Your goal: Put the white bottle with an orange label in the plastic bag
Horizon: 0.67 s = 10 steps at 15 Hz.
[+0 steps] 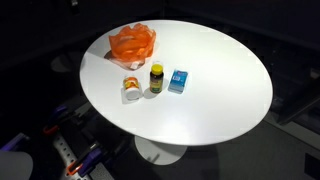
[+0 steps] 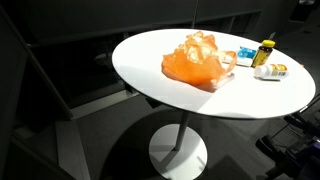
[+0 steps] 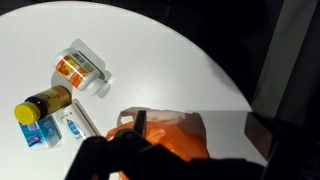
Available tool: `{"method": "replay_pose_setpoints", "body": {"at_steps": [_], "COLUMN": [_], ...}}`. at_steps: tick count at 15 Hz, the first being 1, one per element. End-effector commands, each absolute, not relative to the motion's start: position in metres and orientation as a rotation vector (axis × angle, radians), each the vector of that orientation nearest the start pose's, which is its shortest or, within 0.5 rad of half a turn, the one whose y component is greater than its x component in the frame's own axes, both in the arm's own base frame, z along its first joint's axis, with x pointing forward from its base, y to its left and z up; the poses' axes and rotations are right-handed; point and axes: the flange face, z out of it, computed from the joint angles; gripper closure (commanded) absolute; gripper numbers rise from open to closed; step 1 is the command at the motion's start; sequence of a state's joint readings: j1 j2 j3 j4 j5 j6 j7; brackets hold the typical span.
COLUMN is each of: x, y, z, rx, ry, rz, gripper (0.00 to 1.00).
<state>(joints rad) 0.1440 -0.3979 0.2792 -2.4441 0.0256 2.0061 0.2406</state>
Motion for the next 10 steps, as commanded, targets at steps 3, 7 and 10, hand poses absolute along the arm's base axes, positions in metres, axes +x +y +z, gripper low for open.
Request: {"method": "replay_pose_setpoints", "body": {"at_steps": [3,7,10], "x": [0.392,0.399,0.406], "y": [0.151,0.120,0.096], "z": [0.443,0.435,0.422], "rx": [-3.248,-3.253,-3.214], "ry": [-0.230,-0.224,-0.252], "rz": [0.018,0.009,-0.015], "gripper": [0.00,0.00,0.00]}}
